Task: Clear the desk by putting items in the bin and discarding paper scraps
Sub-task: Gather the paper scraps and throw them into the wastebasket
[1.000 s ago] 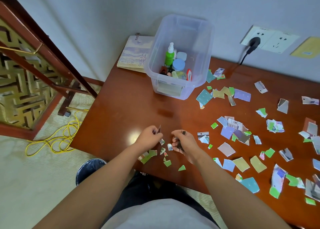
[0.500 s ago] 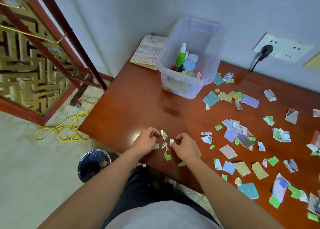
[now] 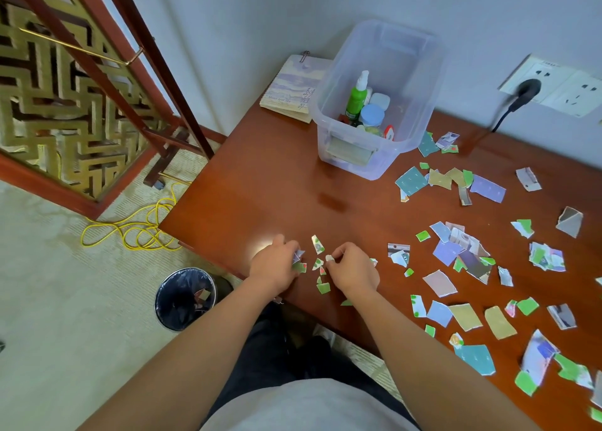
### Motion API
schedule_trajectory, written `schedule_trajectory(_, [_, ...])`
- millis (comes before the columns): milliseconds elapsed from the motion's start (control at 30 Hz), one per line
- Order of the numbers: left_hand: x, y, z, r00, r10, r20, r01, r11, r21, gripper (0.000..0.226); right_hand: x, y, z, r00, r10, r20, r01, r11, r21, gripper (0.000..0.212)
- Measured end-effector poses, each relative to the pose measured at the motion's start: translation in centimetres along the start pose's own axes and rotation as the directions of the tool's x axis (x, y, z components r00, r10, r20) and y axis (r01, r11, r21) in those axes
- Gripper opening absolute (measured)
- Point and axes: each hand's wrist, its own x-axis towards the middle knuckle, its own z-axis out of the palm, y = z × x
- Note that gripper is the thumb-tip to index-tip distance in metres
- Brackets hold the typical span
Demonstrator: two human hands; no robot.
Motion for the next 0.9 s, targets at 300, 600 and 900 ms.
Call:
schedule_trajectory(300, [1.1, -0.1, -0.3, 0.999, -0.036, 0.008, 0.036, 0.924, -0.381, 0.021, 0.1, -0.7, -0.8, 0.975, 0.111, 0.193, -0.216, 0.688, 0.693, 0.003])
schedule_trajectory(600, [1.1, -0.8, -1.8, 0.957, -0.232, 0.173, 0.276, 0.547, -0.79, 0.01, 0.9, -1.9, -0.1, 0.981, 0.034, 0.19, -0.146, 0.772, 0.619, 0.011])
schedule_trajectory(900, [-0.3, -2.8, -0.9, 0.997, -0.043, 0.061, 0.056, 0.97, -0.235, 0.014, 1.4, -2.9, 0.8, 0.998, -0.061, 0.024, 0.06, 0.996, 0.06, 0.019])
